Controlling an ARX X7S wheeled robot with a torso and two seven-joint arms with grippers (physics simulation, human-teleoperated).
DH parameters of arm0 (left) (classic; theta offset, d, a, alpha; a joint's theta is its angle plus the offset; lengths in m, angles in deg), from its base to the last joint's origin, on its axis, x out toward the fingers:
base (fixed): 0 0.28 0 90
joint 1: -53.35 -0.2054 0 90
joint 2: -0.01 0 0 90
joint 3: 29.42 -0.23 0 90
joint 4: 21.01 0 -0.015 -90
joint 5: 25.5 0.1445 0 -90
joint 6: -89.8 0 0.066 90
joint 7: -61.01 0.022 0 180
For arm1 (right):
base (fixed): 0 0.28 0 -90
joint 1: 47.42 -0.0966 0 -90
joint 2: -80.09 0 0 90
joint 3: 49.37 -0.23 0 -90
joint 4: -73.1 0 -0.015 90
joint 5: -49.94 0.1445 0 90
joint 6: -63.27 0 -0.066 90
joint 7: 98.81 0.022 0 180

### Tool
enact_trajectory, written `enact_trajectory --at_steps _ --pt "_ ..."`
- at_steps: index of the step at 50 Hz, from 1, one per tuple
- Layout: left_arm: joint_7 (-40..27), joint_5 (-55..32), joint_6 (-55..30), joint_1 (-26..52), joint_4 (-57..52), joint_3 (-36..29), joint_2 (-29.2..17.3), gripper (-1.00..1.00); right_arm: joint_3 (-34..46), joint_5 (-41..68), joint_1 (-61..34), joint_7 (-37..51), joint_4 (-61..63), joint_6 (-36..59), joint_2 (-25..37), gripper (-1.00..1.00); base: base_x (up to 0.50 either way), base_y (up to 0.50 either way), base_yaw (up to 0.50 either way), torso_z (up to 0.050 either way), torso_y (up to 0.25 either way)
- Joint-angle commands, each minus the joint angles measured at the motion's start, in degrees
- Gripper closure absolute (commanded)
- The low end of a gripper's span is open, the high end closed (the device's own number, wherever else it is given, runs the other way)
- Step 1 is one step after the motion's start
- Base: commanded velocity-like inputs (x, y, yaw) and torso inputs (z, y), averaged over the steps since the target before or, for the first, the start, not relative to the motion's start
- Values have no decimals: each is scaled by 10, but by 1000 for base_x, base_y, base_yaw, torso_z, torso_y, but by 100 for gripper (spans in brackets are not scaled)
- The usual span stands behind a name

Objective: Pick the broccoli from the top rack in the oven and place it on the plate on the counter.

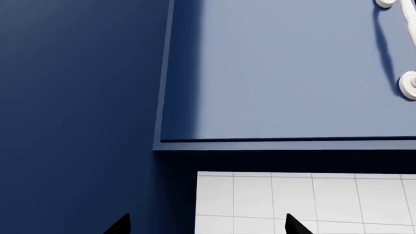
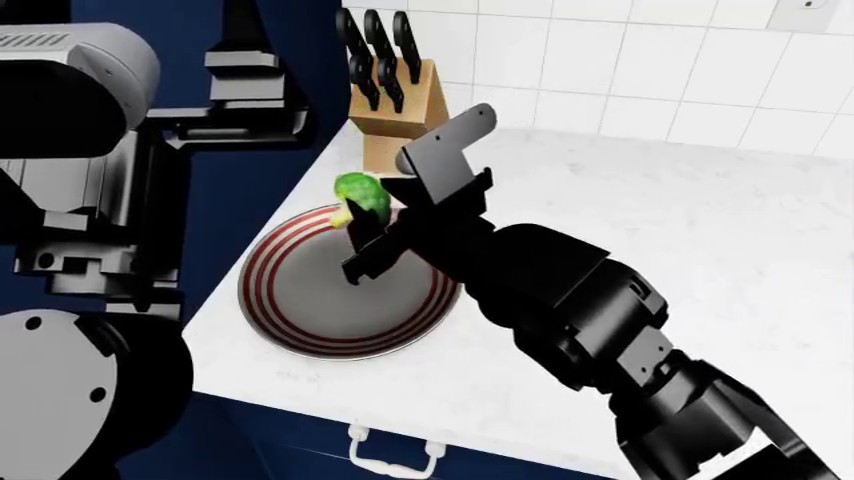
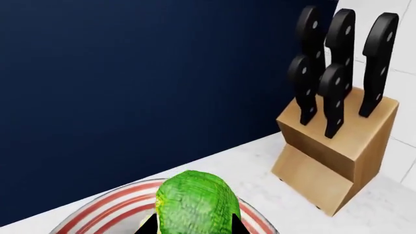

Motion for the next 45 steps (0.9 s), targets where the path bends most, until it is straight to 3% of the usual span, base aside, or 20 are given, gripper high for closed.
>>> enact_trajectory --at_steps 1,45 --pt "-2 -1 3 -2 1 -1 -2 -100 8 -5 8 -6 1 7 0 100 0 0 0 0 0" --pt "-9 -9 8 2 1 -6 -8 -100 29 10 9 -8 15 37 6 100 0 0 0 0 0"
